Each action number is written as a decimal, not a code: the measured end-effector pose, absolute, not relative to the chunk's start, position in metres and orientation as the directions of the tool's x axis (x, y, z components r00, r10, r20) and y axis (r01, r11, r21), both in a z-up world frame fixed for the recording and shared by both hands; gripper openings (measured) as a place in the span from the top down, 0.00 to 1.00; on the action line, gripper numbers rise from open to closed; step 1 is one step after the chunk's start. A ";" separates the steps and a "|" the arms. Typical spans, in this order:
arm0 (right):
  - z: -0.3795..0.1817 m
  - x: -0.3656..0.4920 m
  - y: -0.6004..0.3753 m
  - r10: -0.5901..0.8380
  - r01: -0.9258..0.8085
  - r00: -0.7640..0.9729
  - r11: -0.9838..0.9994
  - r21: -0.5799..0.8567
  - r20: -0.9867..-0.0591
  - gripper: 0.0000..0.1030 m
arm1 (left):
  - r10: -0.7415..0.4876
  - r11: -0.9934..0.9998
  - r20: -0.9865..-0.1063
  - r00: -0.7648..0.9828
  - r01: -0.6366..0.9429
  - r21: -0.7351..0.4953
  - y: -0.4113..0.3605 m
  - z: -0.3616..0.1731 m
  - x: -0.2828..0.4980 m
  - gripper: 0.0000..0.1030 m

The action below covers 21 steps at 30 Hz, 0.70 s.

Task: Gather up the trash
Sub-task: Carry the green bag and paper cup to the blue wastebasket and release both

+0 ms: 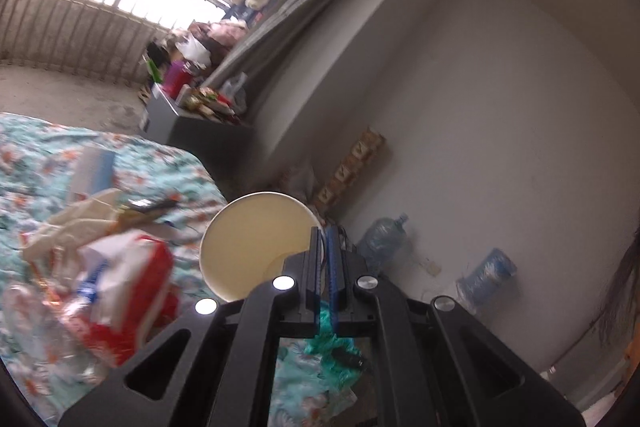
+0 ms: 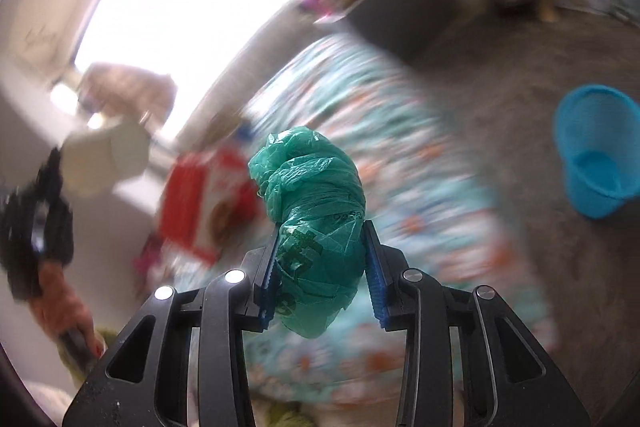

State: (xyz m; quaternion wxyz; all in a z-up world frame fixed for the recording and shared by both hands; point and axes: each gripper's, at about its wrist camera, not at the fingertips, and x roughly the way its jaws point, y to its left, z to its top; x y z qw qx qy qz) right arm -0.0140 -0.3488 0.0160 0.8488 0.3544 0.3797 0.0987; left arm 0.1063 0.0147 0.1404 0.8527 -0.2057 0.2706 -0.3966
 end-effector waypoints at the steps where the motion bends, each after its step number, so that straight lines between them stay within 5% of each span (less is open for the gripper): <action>1: 0.014 -0.016 -0.361 0.409 0.136 0.705 0.724 0.677 -0.580 0.66 | -0.789 0.603 -0.314 0.528 0.572 -0.555 0.000 0.139 0.110 0.98; 9: -0.022 -0.044 -0.468 0.136 0.514 0.710 0.572 0.639 -0.691 0.66 | -0.741 0.647 -0.498 0.450 0.677 -0.352 -0.160 0.095 0.150 0.98; 21: -0.087 -0.030 -0.567 0.058 0.700 0.656 0.326 0.635 -0.753 0.64 | -0.639 0.625 -0.751 0.166 0.681 -0.382 -0.373 -0.028 0.230 0.97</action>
